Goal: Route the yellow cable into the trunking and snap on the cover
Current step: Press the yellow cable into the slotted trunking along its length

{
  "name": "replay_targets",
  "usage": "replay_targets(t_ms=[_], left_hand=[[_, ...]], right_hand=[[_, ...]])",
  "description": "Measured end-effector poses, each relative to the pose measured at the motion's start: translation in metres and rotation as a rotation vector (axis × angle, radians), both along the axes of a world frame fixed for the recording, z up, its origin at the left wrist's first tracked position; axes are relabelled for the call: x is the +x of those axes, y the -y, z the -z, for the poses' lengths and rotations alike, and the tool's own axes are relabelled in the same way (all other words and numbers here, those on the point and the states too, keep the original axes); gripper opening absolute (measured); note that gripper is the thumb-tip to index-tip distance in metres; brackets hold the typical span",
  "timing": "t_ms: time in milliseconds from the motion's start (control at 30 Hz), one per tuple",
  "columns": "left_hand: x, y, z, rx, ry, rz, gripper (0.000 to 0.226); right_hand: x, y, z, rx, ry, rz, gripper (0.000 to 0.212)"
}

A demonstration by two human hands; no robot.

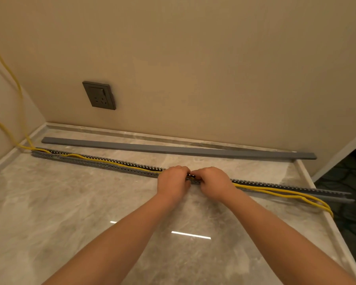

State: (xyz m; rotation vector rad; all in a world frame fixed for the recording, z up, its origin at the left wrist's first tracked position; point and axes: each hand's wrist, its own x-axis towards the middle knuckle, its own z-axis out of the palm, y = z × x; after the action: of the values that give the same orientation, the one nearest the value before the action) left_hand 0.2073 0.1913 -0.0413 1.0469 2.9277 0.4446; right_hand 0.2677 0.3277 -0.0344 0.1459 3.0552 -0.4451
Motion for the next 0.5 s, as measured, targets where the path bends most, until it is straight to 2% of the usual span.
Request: replay_targets(t_ms=[133, 233, 333, 500], left_hand=[[0.007, -0.005, 0.003, -0.059, -0.057, -0.053, 0.023], [0.018, -0.012, 0.005, -0.180, -0.150, -0.047, 0.021], [0.025, -0.021, 0.006, -0.289, -0.196, -0.031, 0.025], [0.036, -0.036, 0.003, -0.388, -0.173, -0.048, 0.038]], right_hand=[[0.010, -0.014, -0.001, -0.308, -0.047, 0.053, 0.050], [0.018, -0.023, 0.000, -0.410, -0.115, 0.127, 0.044], [0.028, -0.033, 0.002, -0.335, -0.154, 0.129, 0.036], [0.046, -0.057, 0.004, 0.015, -0.183, 0.007, 0.029]])
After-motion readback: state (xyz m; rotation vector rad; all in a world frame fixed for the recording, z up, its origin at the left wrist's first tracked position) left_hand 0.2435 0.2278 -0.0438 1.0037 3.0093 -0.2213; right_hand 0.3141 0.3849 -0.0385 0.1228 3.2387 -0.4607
